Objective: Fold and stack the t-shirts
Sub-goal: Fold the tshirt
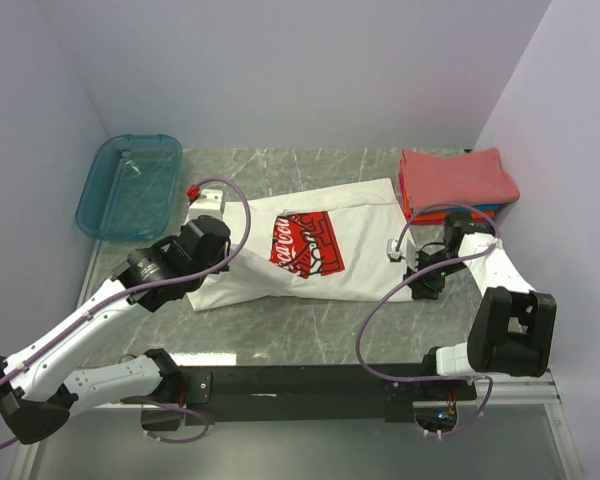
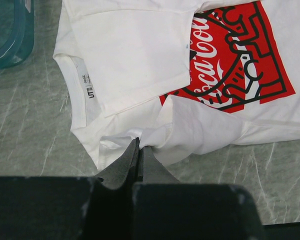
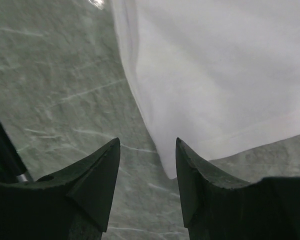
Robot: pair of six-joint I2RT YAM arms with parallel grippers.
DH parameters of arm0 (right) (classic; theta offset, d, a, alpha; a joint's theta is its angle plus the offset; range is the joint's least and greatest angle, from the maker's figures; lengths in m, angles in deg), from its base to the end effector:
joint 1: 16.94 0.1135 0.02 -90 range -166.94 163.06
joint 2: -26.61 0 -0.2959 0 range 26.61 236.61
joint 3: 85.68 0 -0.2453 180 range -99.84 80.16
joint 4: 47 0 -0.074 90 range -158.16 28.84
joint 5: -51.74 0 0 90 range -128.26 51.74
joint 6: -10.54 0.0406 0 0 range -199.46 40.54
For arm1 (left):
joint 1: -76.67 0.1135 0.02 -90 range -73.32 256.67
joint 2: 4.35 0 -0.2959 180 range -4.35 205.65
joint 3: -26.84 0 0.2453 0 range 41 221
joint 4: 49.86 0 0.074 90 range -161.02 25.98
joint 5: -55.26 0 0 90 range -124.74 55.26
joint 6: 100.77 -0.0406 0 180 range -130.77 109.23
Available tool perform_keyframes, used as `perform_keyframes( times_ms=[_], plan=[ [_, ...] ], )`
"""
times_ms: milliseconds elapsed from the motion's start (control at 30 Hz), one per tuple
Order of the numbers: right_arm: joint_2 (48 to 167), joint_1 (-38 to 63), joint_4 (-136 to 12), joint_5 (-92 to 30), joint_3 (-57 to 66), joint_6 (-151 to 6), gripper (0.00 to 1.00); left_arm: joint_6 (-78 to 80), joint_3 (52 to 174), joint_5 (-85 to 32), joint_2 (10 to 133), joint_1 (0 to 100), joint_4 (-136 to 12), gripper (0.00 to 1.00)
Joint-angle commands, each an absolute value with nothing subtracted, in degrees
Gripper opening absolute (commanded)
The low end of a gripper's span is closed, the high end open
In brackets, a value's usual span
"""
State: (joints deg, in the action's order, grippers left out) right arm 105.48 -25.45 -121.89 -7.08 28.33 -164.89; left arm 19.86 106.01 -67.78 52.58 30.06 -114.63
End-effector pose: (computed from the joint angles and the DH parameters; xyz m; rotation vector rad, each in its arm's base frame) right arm 0.2071 -0.0097 0.2405 -1.6775 2.0885 0.4719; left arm 0.1296 -0.1048 0.3813 0.0213 2.1746 -0.0921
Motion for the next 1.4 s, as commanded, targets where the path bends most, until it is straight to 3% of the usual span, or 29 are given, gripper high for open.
perform_keyframes(
  times_ms=[0, 367, 633, 667, 767, 867, 900, 1367],
  plan=[
    [107.2, -26.08, -113.74, -13.02, 30.93, -165.95, 0.55, 18.23, 105.16, -66.47, 50.68, 30.44, -111.04, 0.0],
    [112.83, -27.22, -108.27, -18.3, 33.4, -165.24, 0.52, 17.62, 103.75, -64.27, 49.27, 30.8, -109.63, 0.0],
    [115.03, -27.31, -107.12, -18.92, 34.72, -164.53, 0.44, 18.59, 102.52, -63.04, 48.04, 30.97, -109.72, 0.0],
    [115.03, -27.31, -107.3, -18.83, 34.64, -164.62, 0.42, 18.67, 102.43, -62.87, 48.04, 30.97, -109.72, 0.0],
    [114.94, -27.31, -108.35, -18.57, 34.02, -164.18, 0.18, 18.85, 102.08, -61.64, 47.25, 30.97, -110.07, 0.0],
    [113.8, -27.31, -110.19, -17.61, 32.97, -163.57, 0.04, 18.68, 101.64, -58.66, 46.89, 30.88, -110.16, 0.0],
    [112.67, -27.31, -111.07, -17.25, 32.53, -163.48, 0.0, 18.33, 101.38, -55.95, 46.98, 30.97, -109.99, 0.0],
    [105.19, -27.31, -119.16, -7.93, 25.5, -161.64, 0.0, 24.91, 88.57, -14.22, 44.98, 30.09, -109.63, 0.01]
  ],
)
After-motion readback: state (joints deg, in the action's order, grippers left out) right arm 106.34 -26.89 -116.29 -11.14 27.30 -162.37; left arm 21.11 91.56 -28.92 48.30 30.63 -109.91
